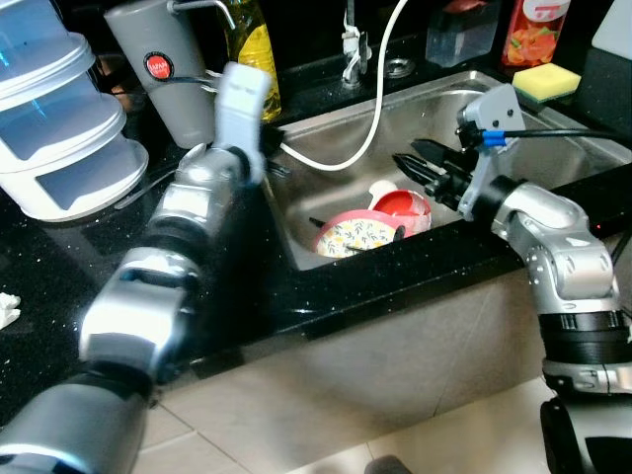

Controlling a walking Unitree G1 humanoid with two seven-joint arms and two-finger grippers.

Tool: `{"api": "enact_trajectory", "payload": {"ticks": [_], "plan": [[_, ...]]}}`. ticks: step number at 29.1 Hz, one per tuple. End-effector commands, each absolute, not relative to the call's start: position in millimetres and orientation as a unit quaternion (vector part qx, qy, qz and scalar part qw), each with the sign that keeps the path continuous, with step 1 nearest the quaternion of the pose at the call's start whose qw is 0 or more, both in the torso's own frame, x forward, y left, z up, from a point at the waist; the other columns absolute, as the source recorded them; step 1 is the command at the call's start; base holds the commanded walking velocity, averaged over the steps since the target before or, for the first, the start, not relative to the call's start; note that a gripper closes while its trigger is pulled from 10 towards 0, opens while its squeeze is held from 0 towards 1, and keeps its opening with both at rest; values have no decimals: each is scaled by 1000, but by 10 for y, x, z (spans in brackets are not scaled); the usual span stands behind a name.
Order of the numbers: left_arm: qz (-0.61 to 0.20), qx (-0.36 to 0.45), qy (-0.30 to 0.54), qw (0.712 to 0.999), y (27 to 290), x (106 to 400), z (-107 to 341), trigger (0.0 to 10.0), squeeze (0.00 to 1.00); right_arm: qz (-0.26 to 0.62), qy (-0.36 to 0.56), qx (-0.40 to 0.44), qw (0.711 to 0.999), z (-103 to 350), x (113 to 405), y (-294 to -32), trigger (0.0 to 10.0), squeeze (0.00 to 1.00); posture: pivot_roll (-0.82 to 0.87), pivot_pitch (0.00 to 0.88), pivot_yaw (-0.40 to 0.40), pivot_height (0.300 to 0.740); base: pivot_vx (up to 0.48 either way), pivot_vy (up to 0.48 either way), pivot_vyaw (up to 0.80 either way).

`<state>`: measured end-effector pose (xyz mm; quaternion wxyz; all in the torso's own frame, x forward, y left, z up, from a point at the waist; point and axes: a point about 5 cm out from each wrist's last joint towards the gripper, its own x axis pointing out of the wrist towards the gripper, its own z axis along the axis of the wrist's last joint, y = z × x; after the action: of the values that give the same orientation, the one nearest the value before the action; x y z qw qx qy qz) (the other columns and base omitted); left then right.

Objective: Kitchen organization

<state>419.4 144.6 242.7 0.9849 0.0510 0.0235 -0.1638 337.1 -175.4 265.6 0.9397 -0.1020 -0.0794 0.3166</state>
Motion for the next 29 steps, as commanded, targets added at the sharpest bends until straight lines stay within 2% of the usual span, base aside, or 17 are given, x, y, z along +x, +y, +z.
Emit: {"api": "enact_trajectory", "payload": {"ticks": [1,3,5,7,9,10,17,18,21,24,27,28,29], "plan": [[-113,79,69,988,1772,4177,2267,10000,0,355,-90,-96,925,2700,3361,-1558,10000,0,-198,0,125,740,0,0,0],[-71,104,91,988,2009,4153,2202,10000,0,372,-100,-93,918,2744,3373,-1436,10000,0,-188,3,123,740,0,0,0],[-57,131,101,985,2070,4143,2175,10000,0,377,-108,-88,915,2787,3369,-1387,10000,0,-186,15,126,740,0,0,0],[-44,237,126,962,2128,4124,2102,10000,0,382,-131,-69,912,2890,3343,-1299,10000,0,-188,26,127,740,0,0,0],[-50,346,146,925,2175,4099,2032,10000,0,371,-148,-48,915,2948,3322,-1254,10000,0,-186,42,131,740,0,0,0],[-72,404,157,898,2191,4081,1990,10000,0,356,-158,-32,921,2970,3314,-1252,10000,0,-176,55,130,740,0,0,0],[-65,437,164,882,2268,4085,2043,10000,0,323,-188,-1,927,3069,3310,-1263,10000,0,-164,136,123,740,0,0,0],[-47,443,163,880,2337,4087,2102,10000,0,314,-204,14,927,3166,3306,-1258,10000,0,-161,182,114,740,0,0,0],[-24,451,159,878,2408,4092,2187,10000,0,306,-225,33,924,3293,3317,-1251,10000,0,-150,231,102,740,0,0,0],[-15,458,155,875,2440,4094,2236,10000,0,304,-232,42,923,3349,3306,-1242,10000,0,-143,245,99,740,0,0,0],[-5,461,137,877,2458,4106,2327,10000,0,303,-241,44,921,3381,3329,-1204,10000,0,-124,268,94,740,0,0,0],[1,438,109,893,2422,4131,2437,10000,0,303,-244,49,920,3391,3326,-1191,10000,0,-110,277,93,740,0,0,0],[1,438,109,893,2422,4131,2437,10000,0,303,-244,49,920,3391,3326,-1191,10000,0,-110,277,93,740,0,0,0]]}}
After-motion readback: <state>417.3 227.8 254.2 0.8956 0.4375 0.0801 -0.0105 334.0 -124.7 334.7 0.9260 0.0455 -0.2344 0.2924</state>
